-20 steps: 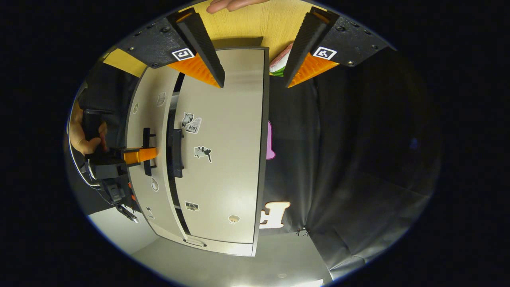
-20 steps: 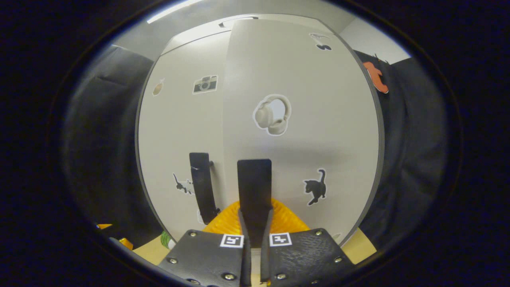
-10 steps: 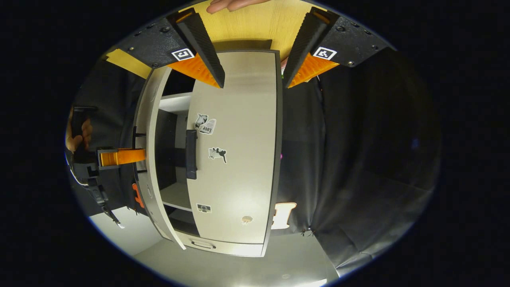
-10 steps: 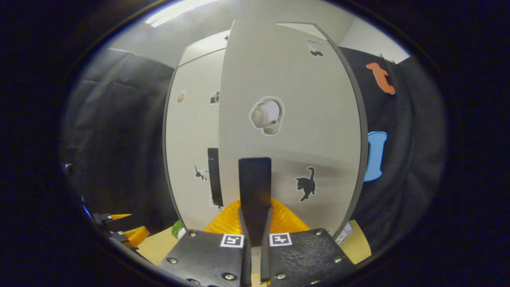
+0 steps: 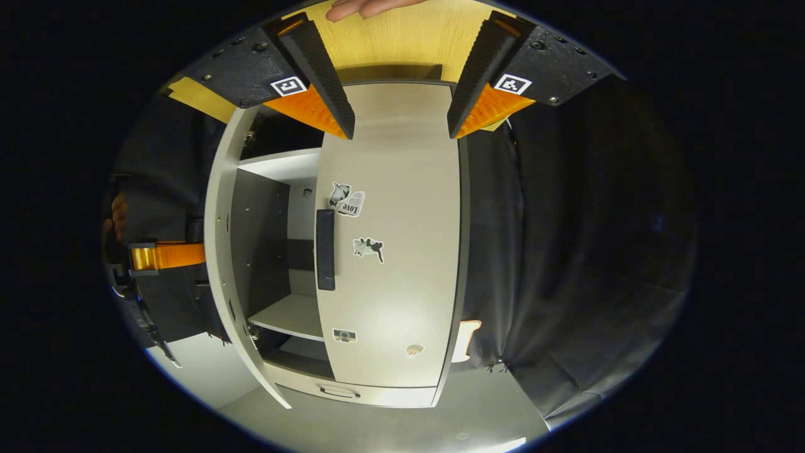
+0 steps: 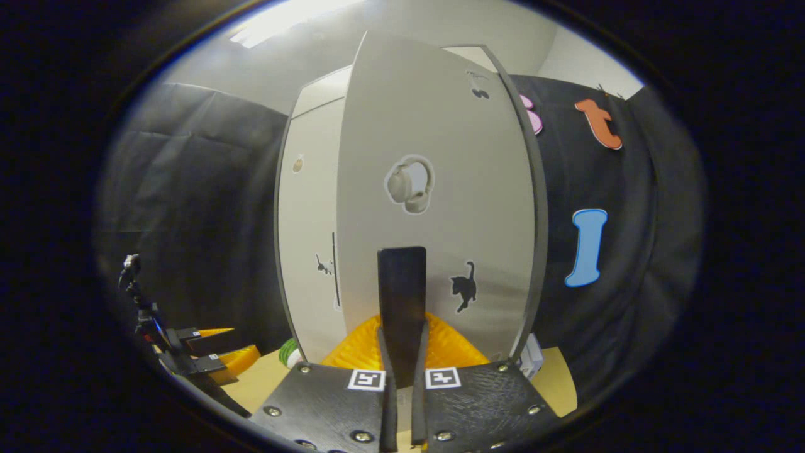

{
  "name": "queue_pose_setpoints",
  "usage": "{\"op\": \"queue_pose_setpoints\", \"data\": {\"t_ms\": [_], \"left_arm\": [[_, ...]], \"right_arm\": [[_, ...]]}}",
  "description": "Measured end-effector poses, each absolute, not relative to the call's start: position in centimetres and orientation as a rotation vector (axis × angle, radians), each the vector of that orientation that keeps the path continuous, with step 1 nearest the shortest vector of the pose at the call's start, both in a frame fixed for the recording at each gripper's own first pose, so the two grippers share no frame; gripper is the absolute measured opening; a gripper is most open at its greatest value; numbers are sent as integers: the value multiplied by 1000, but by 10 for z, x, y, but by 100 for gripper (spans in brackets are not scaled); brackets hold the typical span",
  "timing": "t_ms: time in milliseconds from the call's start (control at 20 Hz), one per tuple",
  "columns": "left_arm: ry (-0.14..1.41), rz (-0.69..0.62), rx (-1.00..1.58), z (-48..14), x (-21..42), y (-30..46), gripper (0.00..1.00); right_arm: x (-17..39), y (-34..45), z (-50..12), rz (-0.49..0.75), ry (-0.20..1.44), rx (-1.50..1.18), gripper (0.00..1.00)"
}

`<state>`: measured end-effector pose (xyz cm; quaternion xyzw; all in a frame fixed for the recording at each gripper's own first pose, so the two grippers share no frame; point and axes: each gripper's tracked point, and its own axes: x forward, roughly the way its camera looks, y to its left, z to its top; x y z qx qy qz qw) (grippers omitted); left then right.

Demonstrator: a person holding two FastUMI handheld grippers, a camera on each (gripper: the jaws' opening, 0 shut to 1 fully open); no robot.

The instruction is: Open the right door of the double-door shoe cabinet with the right hand, and open the left door with the left hand.

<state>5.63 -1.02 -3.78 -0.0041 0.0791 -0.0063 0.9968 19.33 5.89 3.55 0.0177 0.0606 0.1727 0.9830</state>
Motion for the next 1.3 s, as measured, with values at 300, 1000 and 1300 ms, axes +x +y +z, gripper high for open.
{"op": "queue_pose_setpoints", "data": {"t_ms": [300,1000,1300], "left_arm": [[137,-37,4,-33,58,-32,93],[128,-52,15,-34,58,-46,93],[114,-34,12,-30,56,-36,92]], "right_arm": [[187,36,37,306,117,31,8],[195,-30,41,81,85,-6,6],[197,-26,43,109,70,52,6]]}}
